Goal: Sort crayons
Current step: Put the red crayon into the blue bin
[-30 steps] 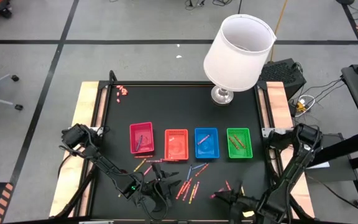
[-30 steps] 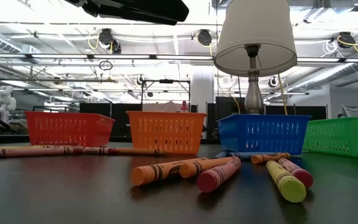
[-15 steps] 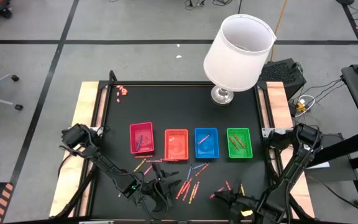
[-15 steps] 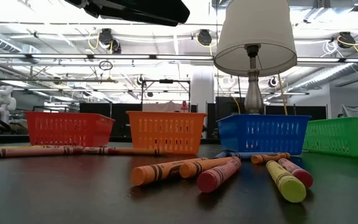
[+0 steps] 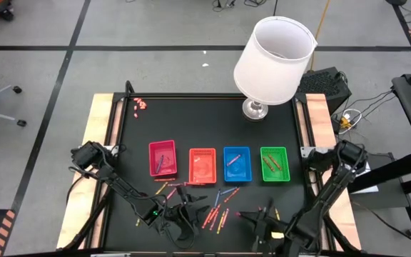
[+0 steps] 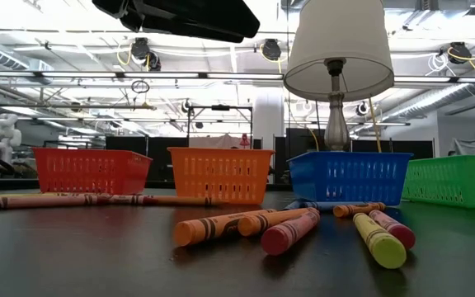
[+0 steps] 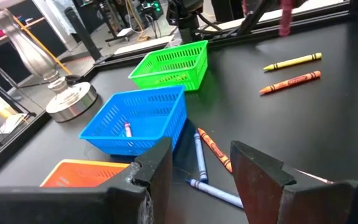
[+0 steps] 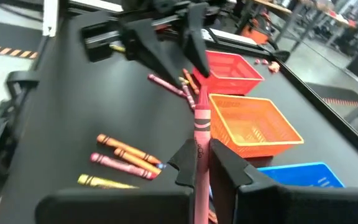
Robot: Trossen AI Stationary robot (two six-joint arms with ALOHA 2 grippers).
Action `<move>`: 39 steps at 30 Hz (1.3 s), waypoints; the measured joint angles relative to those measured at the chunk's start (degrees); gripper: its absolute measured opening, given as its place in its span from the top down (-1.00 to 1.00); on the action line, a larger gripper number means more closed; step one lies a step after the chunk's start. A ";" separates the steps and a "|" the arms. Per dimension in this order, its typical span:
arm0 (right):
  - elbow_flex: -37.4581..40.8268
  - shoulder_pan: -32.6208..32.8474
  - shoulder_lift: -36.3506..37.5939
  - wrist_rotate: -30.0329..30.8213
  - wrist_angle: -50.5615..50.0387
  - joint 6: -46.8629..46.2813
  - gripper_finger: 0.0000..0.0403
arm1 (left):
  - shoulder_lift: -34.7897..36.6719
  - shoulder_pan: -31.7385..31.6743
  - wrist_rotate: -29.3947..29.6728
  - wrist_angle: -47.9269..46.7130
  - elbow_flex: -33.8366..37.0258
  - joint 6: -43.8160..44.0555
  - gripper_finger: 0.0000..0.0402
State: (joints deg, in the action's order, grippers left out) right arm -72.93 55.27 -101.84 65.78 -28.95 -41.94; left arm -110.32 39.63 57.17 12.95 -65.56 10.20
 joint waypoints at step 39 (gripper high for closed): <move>7.73 -34.01 0.07 -11.23 -13.66 -21.55 0.96 | 0.00 0.25 -7.61 -1.07 0.00 0.16 0.19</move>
State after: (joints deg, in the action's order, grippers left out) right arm -65.19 21.26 -101.78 54.55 -42.61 -63.49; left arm -110.32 39.88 49.56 11.88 -65.56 10.35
